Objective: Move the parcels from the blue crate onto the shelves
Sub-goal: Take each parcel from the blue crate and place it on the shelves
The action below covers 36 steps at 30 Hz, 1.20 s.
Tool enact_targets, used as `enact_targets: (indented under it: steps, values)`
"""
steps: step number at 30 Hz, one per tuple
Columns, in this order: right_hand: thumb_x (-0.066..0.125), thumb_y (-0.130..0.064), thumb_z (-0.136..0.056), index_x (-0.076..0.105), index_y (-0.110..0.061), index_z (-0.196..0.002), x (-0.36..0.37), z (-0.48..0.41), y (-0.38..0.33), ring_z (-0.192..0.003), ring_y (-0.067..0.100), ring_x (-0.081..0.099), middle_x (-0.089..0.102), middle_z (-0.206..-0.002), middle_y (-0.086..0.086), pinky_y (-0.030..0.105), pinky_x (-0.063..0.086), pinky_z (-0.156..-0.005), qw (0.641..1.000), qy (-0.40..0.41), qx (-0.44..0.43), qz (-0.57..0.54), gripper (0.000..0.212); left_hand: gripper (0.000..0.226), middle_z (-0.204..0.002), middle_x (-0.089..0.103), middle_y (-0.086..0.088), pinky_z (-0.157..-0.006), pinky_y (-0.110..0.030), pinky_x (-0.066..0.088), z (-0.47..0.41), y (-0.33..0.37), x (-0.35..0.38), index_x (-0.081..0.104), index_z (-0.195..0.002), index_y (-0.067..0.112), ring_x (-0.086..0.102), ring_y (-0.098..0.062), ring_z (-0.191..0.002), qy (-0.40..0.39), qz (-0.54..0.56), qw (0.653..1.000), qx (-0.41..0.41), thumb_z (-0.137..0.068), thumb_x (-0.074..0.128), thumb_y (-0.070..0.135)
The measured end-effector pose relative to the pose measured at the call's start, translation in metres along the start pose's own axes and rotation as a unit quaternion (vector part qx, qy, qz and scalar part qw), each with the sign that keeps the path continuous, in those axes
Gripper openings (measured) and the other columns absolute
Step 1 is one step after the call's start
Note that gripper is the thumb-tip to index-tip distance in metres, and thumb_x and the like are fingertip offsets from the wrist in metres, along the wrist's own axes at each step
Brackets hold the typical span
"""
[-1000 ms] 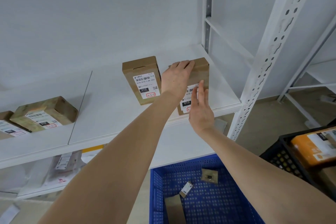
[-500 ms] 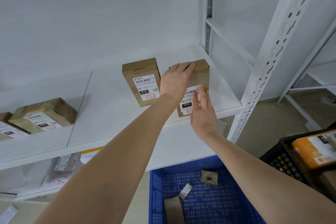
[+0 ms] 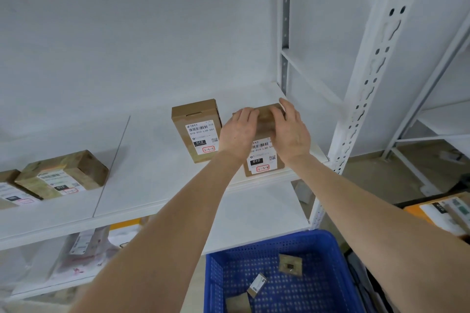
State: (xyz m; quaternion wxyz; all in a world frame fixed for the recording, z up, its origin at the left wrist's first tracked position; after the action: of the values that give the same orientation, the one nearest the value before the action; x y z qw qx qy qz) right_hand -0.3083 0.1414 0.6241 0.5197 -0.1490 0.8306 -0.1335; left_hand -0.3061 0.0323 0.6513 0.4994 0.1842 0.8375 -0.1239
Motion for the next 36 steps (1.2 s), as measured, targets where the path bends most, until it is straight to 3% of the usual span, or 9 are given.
enact_targets:
  steps: [6, 10, 16, 22, 36]
  values:
    - [0.061, -0.001, -0.084, 0.042, -0.014, -0.136, 0.007, -0.008, -0.001, -0.114, 0.027, 0.046, 0.035, -0.145, -0.002, 0.039, 0.052, -0.073, 0.999, -0.027, -0.021, 0.026, 0.057, 0.064, -0.095, 0.064, -0.009, -0.065, -0.027, 0.054, 0.001, -0.003, 0.005, 0.066, -0.099, 0.004, 0.063, -0.024, -0.085, 0.006, -0.073, 0.997, -0.011, -0.038, 0.082, -0.004]
    - [0.059, -0.005, -0.086, 0.035, -0.016, -0.138, 0.013, -0.011, 0.000, -0.107, 0.026, 0.049, 0.028, -0.147, -0.003, 0.036, 0.047, -0.066, 0.998, -0.049, -0.011, 0.030, 0.058, 0.060, -0.102, 0.063, -0.009, -0.076, -0.028, 0.054, -0.001, -0.002, 0.010, 0.064, -0.105, 0.005, 0.062, -0.025, -0.093, -0.007, -0.087, 0.996, -0.024, -0.047, 0.081, -0.002]
    - [0.061, -0.005, -0.085, 0.038, -0.015, -0.136, 0.017, -0.019, -0.001, -0.107, 0.028, 0.048, 0.032, -0.143, 0.000, 0.039, 0.048, -0.067, 0.999, -0.044, -0.005, 0.026, 0.056, 0.059, -0.116, 0.057, -0.014, -0.091, -0.032, 0.048, -0.010, -0.008, 0.017, 0.055, -0.117, 0.001, 0.056, -0.029, -0.107, -0.035, -0.090, 0.995, -0.021, -0.060, 0.073, -0.005]
    - [0.062, -0.004, -0.084, 0.040, -0.014, -0.135, 0.022, -0.029, -0.001, -0.109, 0.029, 0.047, 0.032, -0.143, 0.002, 0.040, 0.047, -0.068, 0.999, -0.040, -0.003, 0.025, 0.056, 0.054, -0.095, 0.065, -0.009, -0.069, -0.028, 0.054, -0.019, -0.015, 0.020, 0.066, -0.095, 0.005, 0.064, -0.025, -0.084, 0.018, -0.091, 0.996, -0.017, -0.043, 0.078, -0.003]
    - [0.064, -0.005, -0.084, 0.039, -0.015, -0.135, 0.035, -0.052, 0.001, -0.108, 0.027, 0.047, 0.032, -0.143, 0.001, 0.038, 0.047, -0.066, 0.999, -0.035, 0.000, 0.031, 0.057, 0.057, -0.092, 0.064, -0.005, -0.062, -0.025, 0.052, -0.039, -0.027, 0.030, 0.065, -0.091, 0.008, 0.062, -0.022, -0.079, 0.033, -0.094, 0.995, -0.032, -0.037, 0.083, 0.000]
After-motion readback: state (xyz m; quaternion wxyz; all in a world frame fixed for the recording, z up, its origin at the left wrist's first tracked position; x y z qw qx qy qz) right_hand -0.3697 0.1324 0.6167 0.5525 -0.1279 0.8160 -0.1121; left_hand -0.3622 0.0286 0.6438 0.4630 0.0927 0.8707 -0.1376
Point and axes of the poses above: each hand's wrist, its own z-axis away from the middle knuckle, its own x-axis out of the palm, y = z × x, the point moved 7 cm from there along -z, towards the middle knuckle
